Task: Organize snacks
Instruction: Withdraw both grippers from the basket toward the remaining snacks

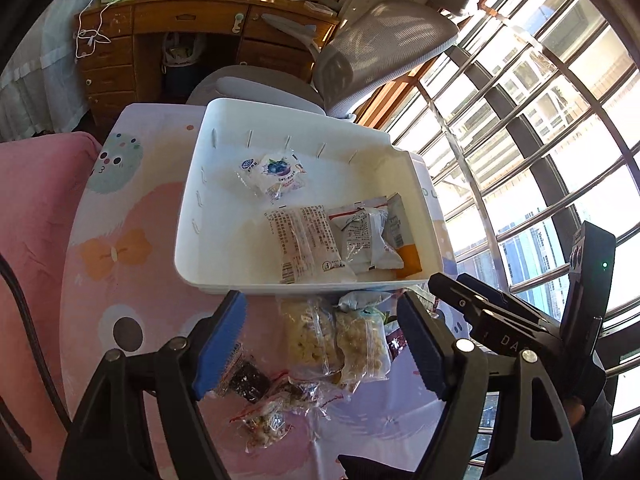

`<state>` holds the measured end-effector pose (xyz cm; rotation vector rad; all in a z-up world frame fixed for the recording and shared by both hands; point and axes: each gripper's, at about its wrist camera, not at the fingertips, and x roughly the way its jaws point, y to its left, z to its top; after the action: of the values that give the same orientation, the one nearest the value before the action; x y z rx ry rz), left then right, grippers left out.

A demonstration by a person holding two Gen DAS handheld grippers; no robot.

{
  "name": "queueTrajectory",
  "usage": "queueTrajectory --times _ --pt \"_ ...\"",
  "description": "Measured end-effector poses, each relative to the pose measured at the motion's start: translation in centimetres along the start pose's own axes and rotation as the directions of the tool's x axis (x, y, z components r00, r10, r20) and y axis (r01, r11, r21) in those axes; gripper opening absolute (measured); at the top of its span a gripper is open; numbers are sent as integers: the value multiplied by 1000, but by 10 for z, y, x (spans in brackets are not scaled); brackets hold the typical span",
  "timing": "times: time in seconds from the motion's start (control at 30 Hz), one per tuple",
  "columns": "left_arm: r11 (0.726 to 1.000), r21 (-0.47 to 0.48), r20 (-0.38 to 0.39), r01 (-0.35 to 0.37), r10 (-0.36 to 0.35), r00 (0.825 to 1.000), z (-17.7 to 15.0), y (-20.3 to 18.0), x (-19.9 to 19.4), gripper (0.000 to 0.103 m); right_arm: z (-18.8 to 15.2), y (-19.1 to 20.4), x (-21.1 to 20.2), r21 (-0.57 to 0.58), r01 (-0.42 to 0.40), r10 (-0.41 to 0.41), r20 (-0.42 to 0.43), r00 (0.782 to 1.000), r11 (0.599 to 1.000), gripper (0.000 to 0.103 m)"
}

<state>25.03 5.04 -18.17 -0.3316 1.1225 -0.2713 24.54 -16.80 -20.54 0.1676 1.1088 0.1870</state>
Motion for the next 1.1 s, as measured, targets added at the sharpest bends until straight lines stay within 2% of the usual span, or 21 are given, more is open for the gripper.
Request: queueTrajectory --times 0.33,0.63,1.1 --pt "999 49 -12 22 -22 1000 -40 30 -39 77 -54 31 -29 64 42 -45 34 998 997 59" --pt "990 138 -47 38 -32 998 -72 45 -61 77 -102 56 -43 119 63 -70 58 996 991 59" --pt "975 219 -100 21 1 995 -104 62 -73 77 -165 88 -41 139 21 -32 74 997 990 59"
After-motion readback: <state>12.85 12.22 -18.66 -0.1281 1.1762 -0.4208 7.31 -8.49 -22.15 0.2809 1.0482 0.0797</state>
